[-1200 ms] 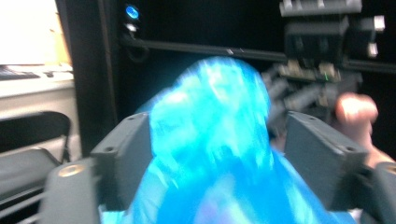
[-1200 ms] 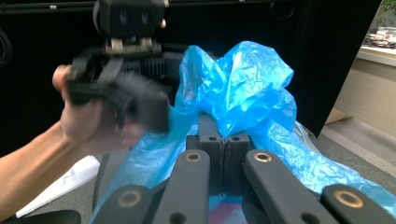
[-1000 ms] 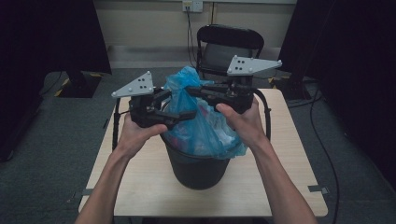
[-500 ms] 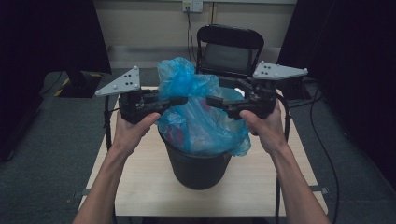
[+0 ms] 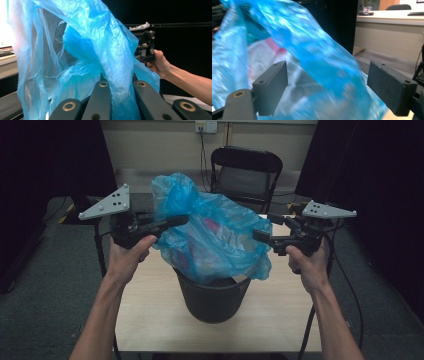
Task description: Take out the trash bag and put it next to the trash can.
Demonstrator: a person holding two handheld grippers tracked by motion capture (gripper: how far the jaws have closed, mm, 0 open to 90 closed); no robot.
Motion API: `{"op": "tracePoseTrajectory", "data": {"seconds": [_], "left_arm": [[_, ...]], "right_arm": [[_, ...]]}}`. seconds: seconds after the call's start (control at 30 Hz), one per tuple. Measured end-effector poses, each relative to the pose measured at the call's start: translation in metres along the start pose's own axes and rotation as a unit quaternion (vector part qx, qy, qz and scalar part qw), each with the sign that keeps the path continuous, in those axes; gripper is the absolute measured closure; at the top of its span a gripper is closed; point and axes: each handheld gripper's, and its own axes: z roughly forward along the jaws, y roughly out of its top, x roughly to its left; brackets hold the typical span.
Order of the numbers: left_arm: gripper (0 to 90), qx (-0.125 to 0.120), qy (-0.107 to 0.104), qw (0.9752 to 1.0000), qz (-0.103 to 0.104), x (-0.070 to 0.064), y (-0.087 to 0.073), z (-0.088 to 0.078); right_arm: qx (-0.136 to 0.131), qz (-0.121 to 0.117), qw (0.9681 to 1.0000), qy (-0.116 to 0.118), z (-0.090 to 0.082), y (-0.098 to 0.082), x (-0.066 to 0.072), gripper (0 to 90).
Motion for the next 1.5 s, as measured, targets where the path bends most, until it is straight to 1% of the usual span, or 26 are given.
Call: {"op": "tracePoseTrajectory", "data": {"seconds": [0.07,0.13,0.17,0.23,0.27,0.3,0.4,0.53,0.63,0.77,0.83,0.9,0.97,1.07,1.1,1.17,1.2,1.23,1.27,1.3,1.33,1.37,1.4,1.43,1.47,1.5], "left_arm": [[89.5,-0.009,-0.002,1.0000,-0.004,0.001,0.000,-0.002],[89.5,-0.014,-0.002,0.9999,-0.004,0.002,0.000,-0.003],[89.5,-0.014,-0.002,0.9999,-0.004,0.001,0.000,-0.002],[89.5,-0.011,-0.002,0.9999,-0.004,0.001,0.000,-0.001],[89.5,-0.012,-0.003,0.9999,-0.004,0.001,0.000,-0.001],[89.5,-0.013,-0.002,0.9999,-0.005,0.001,0.000,-0.001],[89.4,-0.009,-0.002,0.9999,-0.005,0.001,-0.002,0.000],[89.2,-0.001,-0.003,1.0000,-0.009,0.001,-0.007,0.003],[89.1,0.007,-0.004,0.9999,-0.014,0.002,-0.010,0.008],[89.0,0.020,-0.011,0.9996,-0.019,0.002,-0.014,0.018],[88.8,0.023,-0.020,0.9993,-0.020,0.000,-0.015,0.025],[88.0,0.029,-0.030,0.9990,-0.018,-0.003,-0.017,0.032],[87.3,0.031,-0.045,0.9983,-0.023,-0.006,-0.018,0.039],[82.9,0.034,-0.049,0.9979,-0.027,-0.009,-0.020,0.049],[81.8,0.029,-0.050,0.9979,-0.031,-0.009,-0.021,0.051],[74.9,0.019,-0.049,0.9976,-0.044,-0.009,-0.022,0.054],[74.3,0.015,-0.053,0.9974,-0.046,-0.008,-0.022,0.056],[71.2,0.014,-0.058,0.9969,-0.051,-0.008,-0.023,0.057],[67.1,0.014,-0.057,0.9966,-0.057,-0.008,-0.023,0.058],[58.3,0.016,-0.059,0.9962,-0.063,-0.008,-0.024,0.060],[47.9,0.017,-0.064,0.9951,-0.074,-0.008,-0.025,0.063],[41.6,0.021,-0.062,0.9950,-0.076,-0.009,-0.025,0.064],[38.9,0.024,-0.062,0.9949,-0.076,-0.009,-0.026,0.065],[37.1,0.021,-0.067,0.9944,-0.079,-0.008,-0.027,0.066],[31.7,0.013,-0.081,0.9927,-0.089,-0.008,-0.027,0.067],[30.3,0.010,-0.082,0.9925,-0.090,-0.008,-0.028,0.067]], "right_arm": [[0.002,0.008,1.0000,-0.002,0.000,-0.004,-0.005,16.1],[0.014,0.012,0.9998,0.000,0.005,-0.009,-0.006,17.4],[0.020,0.012,0.9997,0.001,0.008,-0.010,-0.006,22.1],[0.023,0.005,0.9996,0.016,0.013,-0.012,-0.004,41.3],[0.023,0.003,0.9995,0.020,0.015,-0.012,-0.002,48.2],[0.024,0.000,0.9994,0.026,0.017,-0.012,0.000,52.6],[0.025,-0.002,0.9991,0.034,0.023,-0.011,0.005,60.1],[0.029,-0.005,0.9983,0.051,0.028,-0.009,0.010,76.5],[0.020,-0.005,0.9976,0.066,0.031,-0.005,0.014,87.4],[-0.010,-0.012,0.9963,0.084,0.033,0.007,0.022,90.0],[-0.022,-0.015,0.9954,0.092,0.034,0.018,0.028,90.0],[-0.030,-0.018,0.9942,0.102,0.037,0.029,0.035,90.0],[-0.038,-0.021,0.9931,0.109,0.041,0.040,0.042,90.0],[-0.047,-0.025,0.9919,0.115,0.047,0.053,0.050,90.0],[-0.049,-0.023,0.9915,0.119,0.049,0.056,0.052,90.0],[-0.052,-0.018,0.9901,0.130,0.053,0.059,0.056,90.0],[-0.049,-0.019,0.9898,0.132,0.056,0.059,0.058,90.0],[-0.045,-0.019,0.9900,0.132,0.059,0.058,0.059,90.0],[-0.042,-0.019,0.9901,0.132,0.061,0.057,0.061,90.0],[-0.042,-0.020,0.9901,0.132,0.063,0.056,0.062,90.0],[-0.042,-0.018,0.9902,0.132,0.065,0.055,0.062,90.0],[-0.041,-0.016,0.9902,0.132,0.067,0.054,0.063,90.0],[-0.038,-0.018,0.9903,0.132,0.068,0.053,0.064,90.0],[-0.034,-0.021,0.9905,0.132,0.070,0.052,0.065,90.0],[-0.032,-0.022,0.9904,0.132,0.071,0.051,0.066,90.0],[-0.031,-0.026,0.9905,0.132,0.071,0.050,0.067,90.0]]}}
